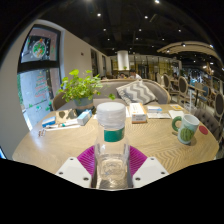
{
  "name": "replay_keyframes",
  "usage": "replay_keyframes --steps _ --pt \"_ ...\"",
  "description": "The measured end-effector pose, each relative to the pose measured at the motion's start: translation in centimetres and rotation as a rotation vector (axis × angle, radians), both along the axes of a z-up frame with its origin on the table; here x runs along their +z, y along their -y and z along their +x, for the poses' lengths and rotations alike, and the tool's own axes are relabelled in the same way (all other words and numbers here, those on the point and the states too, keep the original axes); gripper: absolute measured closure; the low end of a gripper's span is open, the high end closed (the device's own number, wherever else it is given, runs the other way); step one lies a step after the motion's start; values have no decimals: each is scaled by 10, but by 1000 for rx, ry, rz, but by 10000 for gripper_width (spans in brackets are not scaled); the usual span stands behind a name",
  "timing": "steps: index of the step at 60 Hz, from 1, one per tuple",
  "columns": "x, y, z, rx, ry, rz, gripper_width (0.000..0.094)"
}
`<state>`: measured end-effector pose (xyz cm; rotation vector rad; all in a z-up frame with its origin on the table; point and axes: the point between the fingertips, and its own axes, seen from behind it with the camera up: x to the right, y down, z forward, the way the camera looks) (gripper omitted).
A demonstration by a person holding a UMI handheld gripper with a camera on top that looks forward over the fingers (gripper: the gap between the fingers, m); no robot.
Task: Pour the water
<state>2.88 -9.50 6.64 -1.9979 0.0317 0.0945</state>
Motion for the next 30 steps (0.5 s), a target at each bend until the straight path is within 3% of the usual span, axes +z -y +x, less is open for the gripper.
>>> replay_keyframes --steps 18,30 --pt "127 -27 36 -29 -609 36 532" --pt "156 -66 103 -87 -1185 31 535"
